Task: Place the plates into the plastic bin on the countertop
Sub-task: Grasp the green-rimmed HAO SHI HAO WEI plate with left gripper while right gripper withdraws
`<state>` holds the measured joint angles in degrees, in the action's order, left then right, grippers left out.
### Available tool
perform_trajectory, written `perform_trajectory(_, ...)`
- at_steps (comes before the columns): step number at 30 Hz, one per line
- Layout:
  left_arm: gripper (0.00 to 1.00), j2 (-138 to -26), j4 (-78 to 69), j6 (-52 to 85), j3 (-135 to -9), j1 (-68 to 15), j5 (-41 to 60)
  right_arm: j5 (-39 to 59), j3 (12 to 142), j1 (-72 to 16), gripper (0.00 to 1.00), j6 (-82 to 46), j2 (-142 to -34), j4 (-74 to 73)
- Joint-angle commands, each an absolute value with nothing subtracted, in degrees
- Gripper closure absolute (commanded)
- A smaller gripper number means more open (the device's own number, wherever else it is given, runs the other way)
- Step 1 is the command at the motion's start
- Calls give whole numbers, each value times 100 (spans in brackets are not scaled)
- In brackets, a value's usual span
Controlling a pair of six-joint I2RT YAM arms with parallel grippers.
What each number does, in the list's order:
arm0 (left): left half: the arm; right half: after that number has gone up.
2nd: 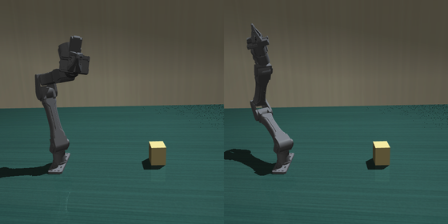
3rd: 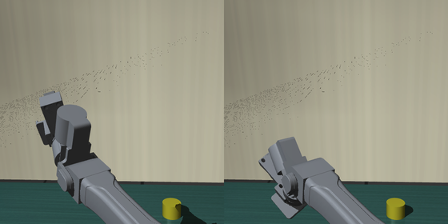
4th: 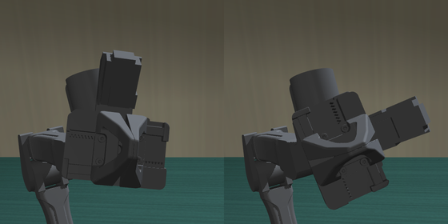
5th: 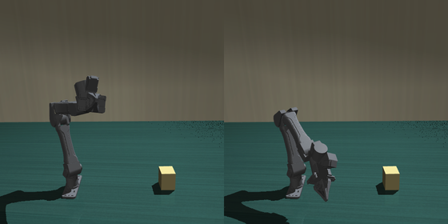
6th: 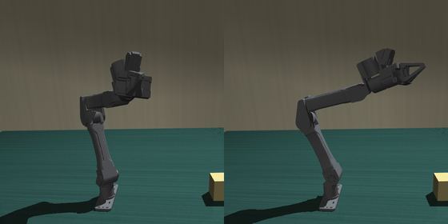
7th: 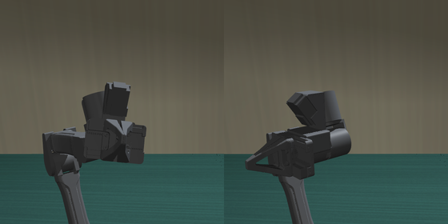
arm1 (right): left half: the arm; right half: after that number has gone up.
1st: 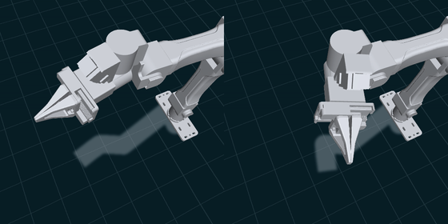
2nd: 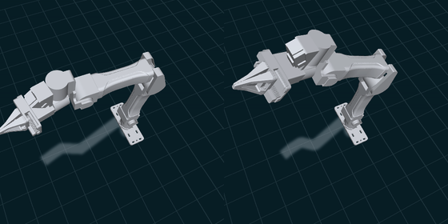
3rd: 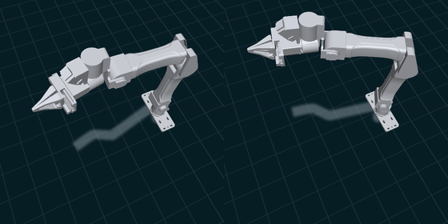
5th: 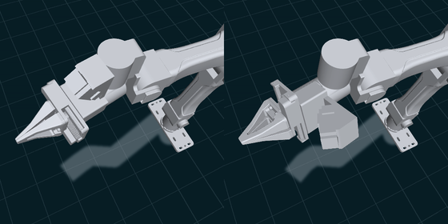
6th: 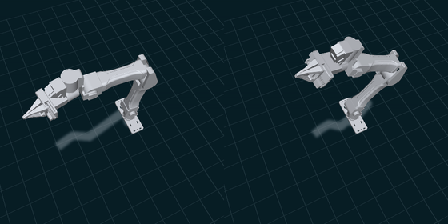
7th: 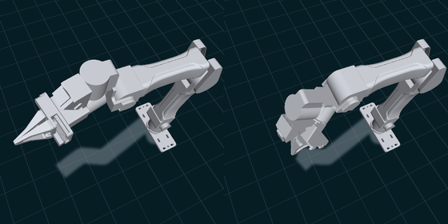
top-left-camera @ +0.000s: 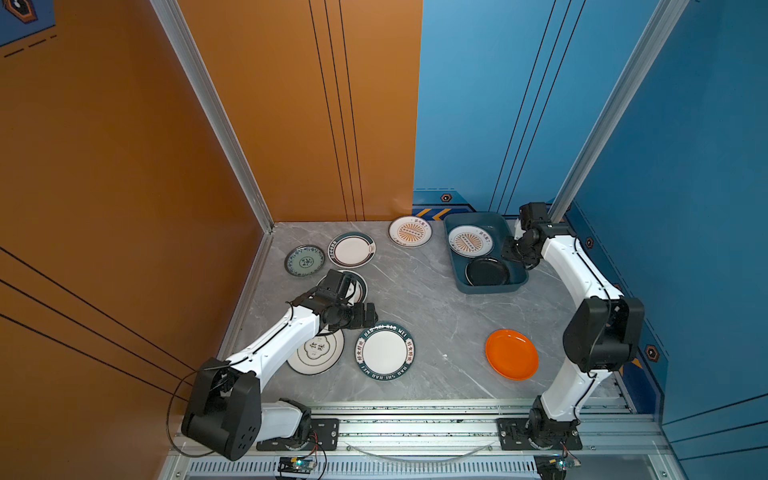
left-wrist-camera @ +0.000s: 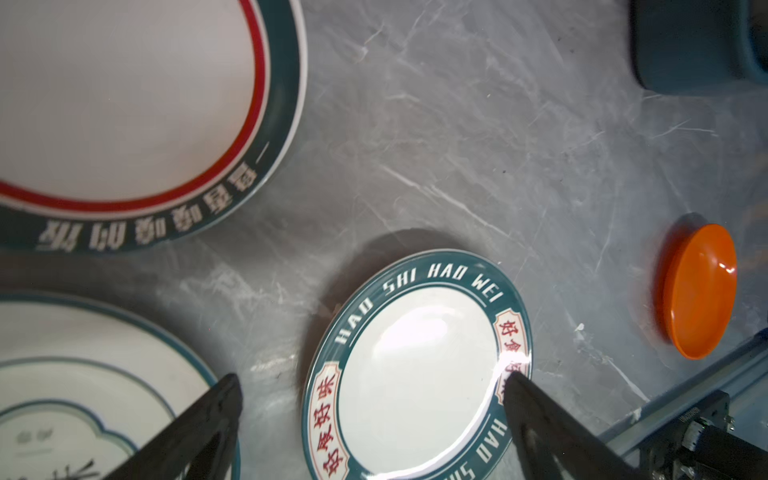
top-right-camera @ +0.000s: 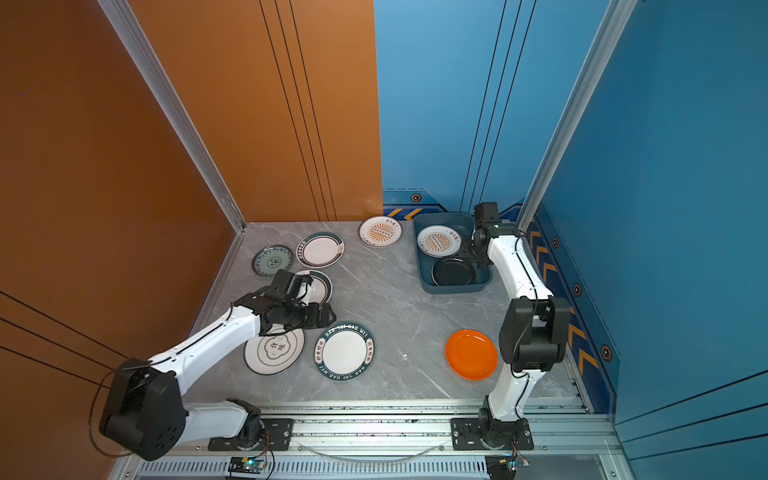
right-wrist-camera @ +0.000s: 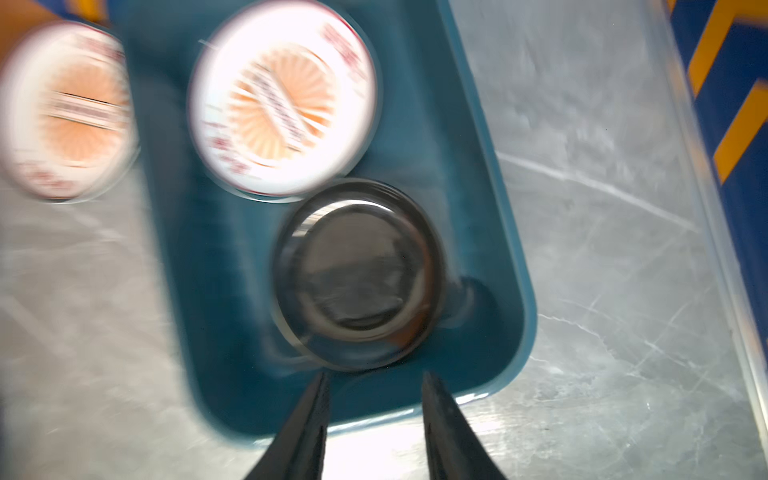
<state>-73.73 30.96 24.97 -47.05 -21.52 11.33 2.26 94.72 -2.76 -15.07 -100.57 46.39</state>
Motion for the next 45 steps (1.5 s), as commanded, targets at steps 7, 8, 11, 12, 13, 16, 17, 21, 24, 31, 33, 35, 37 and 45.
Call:
perform_trajectory(7,4,-6772,2976,3282,-3929,-2443,823,106,9427,-946,59,-1415,-9220,4963)
perform_trajectory(8,4,-6772,2890,3263,-3880,-2452,870,132,9341,-987,59,-1431,-9151,4945)
perform_trajectory(11,7,-6837,2562,3294,-3780,-2461,1127,173,9040,-1072,59,-1467,-8989,4826)
perform_trajectory(12,8,-6890,2488,3338,-3756,-2489,1173,176,8958,-1087,59,-1484,-8953,4796)
perform_trajectory(13,9,-6934,2444,3361,-3736,-2532,1195,183,8898,-1097,59,-1494,-8925,4776)
perform_trajectory(16,12,-7091,2442,3371,-3692,-2644,1143,201,8724,-1132,59,-1520,-8870,4738)
perform_trajectory(17,12,-7121,2443,3384,-3655,-2668,1098,217,8680,-1149,59,-1536,-8853,4716)
perform_trajectory(21,18,-7304,2443,3372,-3606,-2713,970,333,8574,-1243,60,-1599,-8785,4641)
perform_trajectory(24,21,-7458,2355,3373,-3571,-2798,929,484,8525,-1343,60,-1626,-8737,4623)
perform_trajectory(31,44,-7603,1995,3441,-3373,-2855,1092,511,8419,-1510,60,-1670,-8610,4616)
perform_trajectory(33,49,-7594,1971,3454,-3322,-2856,1068,505,8395,-1520,60,-1679,-8575,4599)
perform_trajectory(35,54,-7598,1890,3478,-3249,-2856,1073,515,8358,-1521,60,-1687,-8552,4595)
perform_trajectory(37,59,-7628,1734,3515,-3147,-2856,1123,549,8368,-1529,60,-1705,-8521,4575)
perform_trajectory(45,95,-7839,819,3683,-2881,-2793,1517,1723,7858,-1582,60,-1753,-8369,4103)
